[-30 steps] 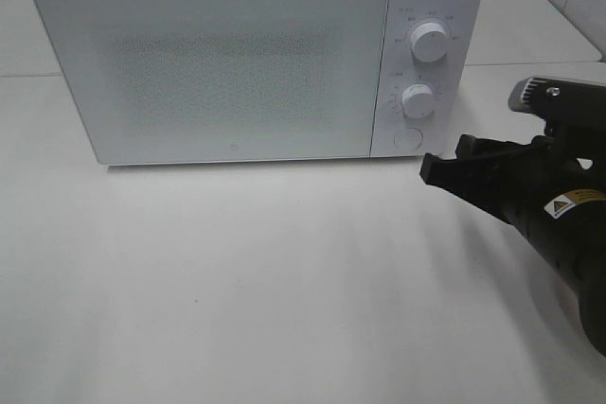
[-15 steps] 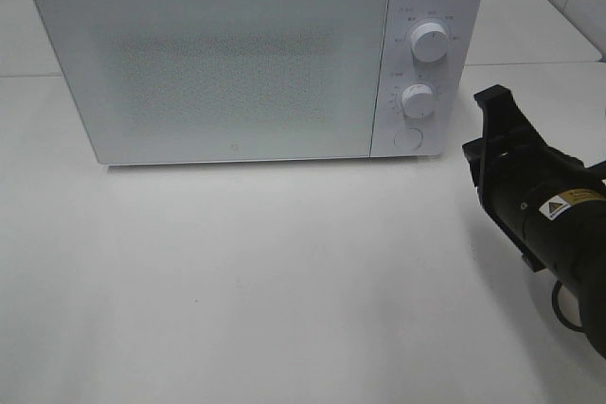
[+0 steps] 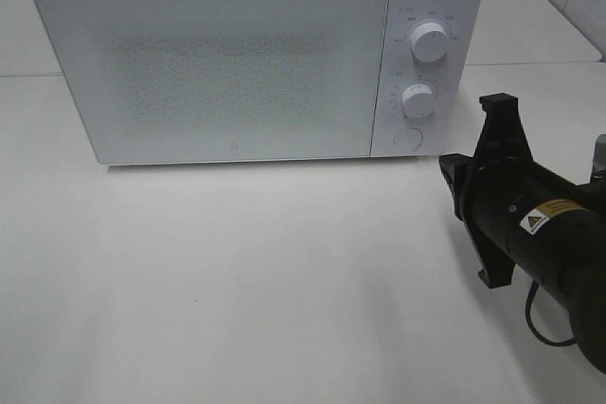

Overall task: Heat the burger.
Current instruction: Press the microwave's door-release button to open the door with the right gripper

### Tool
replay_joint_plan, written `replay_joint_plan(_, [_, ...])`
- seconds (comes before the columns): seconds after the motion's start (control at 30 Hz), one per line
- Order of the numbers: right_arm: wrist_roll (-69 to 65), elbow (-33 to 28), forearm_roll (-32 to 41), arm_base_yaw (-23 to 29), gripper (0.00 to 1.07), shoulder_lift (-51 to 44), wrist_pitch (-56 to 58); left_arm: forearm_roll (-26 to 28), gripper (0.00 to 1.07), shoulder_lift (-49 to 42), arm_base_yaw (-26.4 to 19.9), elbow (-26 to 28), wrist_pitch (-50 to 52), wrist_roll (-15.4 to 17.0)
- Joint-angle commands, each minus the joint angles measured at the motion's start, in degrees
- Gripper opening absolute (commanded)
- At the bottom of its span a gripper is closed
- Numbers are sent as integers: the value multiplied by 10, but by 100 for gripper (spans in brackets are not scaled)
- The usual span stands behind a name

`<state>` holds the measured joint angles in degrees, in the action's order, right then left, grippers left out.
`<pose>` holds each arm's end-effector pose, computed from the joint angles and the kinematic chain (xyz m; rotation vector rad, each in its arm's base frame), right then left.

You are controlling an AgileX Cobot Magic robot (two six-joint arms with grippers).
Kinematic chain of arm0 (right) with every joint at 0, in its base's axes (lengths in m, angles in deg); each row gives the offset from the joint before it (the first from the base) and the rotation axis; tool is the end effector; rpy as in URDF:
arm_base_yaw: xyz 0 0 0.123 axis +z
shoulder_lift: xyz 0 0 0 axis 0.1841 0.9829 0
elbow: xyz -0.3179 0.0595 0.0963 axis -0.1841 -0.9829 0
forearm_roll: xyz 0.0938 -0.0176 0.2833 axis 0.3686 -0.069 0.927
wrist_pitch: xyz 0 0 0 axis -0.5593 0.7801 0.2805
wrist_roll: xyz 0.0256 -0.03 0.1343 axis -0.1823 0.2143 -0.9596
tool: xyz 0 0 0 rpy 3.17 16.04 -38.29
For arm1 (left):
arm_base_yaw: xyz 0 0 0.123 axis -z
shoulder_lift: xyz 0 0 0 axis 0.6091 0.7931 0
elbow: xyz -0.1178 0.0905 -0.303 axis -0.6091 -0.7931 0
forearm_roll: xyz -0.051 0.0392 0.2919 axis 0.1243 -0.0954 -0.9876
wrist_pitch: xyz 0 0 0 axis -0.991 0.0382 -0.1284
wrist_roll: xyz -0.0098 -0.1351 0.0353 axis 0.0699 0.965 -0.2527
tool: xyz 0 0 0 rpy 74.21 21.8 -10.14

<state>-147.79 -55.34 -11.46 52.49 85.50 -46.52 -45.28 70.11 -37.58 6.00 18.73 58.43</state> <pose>0.2638 0.1383 0.1351 1.2148 1.5902 1.0991 0.0230 -0.0208 0.2832 0.0351 2.0316 -0.1873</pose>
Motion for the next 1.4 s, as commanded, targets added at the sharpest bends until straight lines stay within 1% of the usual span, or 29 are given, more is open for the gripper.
replay_joint_plan(0.03, [-18,3,-24,-13,0,6,11,1,100,-9,-1,-1,7,-1])
replay_joint_plan(0.1, [-22,5,-35,-19,0,8,18,1,100,-9,-1,-1,7,-1])
replay_joint_plan(0.17, [-38,11,-70,-41,0,19,19,1,100,-9,-1,-1,7,-1])
replay_joint_plan(0.2, [-38,11,-70,-41,0,19,19,1,100,-9,-1,-1,7,-1])
replay_joint_plan(0.23, [-56,17,-101,-56,0,29,26,1,100,-9,-1,-1,7,-1])
replay_joint_plan(0.27, [-56,17,-101,-56,0,29,26,1,100,-9,-1,-1,7,-1])
replay_joint_plan(0.3, [-69,23,-123,-66,0,38,28,1,100,-9,-1,-1,7,-1])
replay_joint_plan(0.37, [-72,26,-128,-72,0,42,28,1,100,-9,-1,-1,7,-1])
replay_joint_plan(0.43, [-78,31,-142,-96,0,57,28,1,100,-9,-1,-1,7,0])
replay_joint_plan(0.53, [-78,33,-143,-101,0,61,28,1,100,-9,-1,-1,7,0])
replay_joint_plan(0.57, [-83,38,-155,-113,0,72,29,1,100,-9,-1,-1,7,0])
replay_joint_plan(0.63, [-85,42,-162,-119,0,76,29,1,100,-9,-1,-1,7,0])
replay_joint_plan(0.7, [-93,64,-193,-138,0,96,31,1,100,-9,-1,-1,7,0])
replay_joint_plan(0.8, [-93,69,-201,-142,0,101,31,1,100,-9,-1,-1,7,0])
replay_joint_plan(0.87, [-95,97,-222,-157,0,123,43,1,100,-9,-1,-1,7,0])
replay_joint_plan(0.97, [-95,113,-231,-166,0,137,46,1,100,-9,-1,-1,7,0])
replay_joint_plan(1.4, [-95,179,-240,-167,0,203,59,1,100,-9,-1,-1,7,0])
